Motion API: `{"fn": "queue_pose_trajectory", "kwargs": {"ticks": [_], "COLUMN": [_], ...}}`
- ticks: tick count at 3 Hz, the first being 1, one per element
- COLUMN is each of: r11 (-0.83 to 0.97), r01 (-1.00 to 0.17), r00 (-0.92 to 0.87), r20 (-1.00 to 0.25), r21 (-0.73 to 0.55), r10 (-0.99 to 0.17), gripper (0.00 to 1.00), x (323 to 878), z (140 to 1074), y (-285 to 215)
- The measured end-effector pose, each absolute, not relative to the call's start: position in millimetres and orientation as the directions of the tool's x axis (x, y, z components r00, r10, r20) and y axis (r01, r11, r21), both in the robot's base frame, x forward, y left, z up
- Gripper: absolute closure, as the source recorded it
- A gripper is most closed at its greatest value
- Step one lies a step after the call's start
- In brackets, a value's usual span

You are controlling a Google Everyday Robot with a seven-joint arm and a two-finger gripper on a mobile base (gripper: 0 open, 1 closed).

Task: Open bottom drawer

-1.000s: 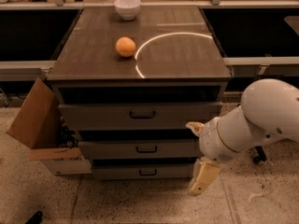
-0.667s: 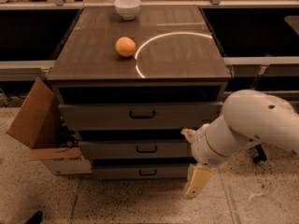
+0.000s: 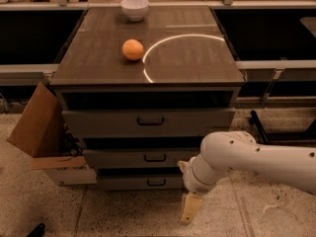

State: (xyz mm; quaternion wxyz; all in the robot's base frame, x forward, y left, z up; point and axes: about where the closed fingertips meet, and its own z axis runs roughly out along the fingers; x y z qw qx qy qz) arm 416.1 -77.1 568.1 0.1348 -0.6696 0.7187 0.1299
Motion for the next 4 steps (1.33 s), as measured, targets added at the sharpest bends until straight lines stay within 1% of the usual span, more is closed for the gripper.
{"fn": "queue_pose_trajectory", "kwargs": {"ticks": [1, 2, 3, 4], "r11": [0.069, 0.019, -0.058, -0.117], "r01": [-0.998, -1.0, -0.997, -0.983], "r00": [-0.067, -0.02, 0.035, 0.042], "r20": [-0.368, -0.37, -0.387, -0.449], "r21": [0.006, 0.008, 0.048, 0.14], "r10": [-0.928, -0.929, -0.921, -0.893], "gripper": [0.0, 0.0, 0.0, 0.0], "x": [416, 412, 404, 401], "z": [568, 536, 462, 408], "y": [-77, -70, -49, -26]}}
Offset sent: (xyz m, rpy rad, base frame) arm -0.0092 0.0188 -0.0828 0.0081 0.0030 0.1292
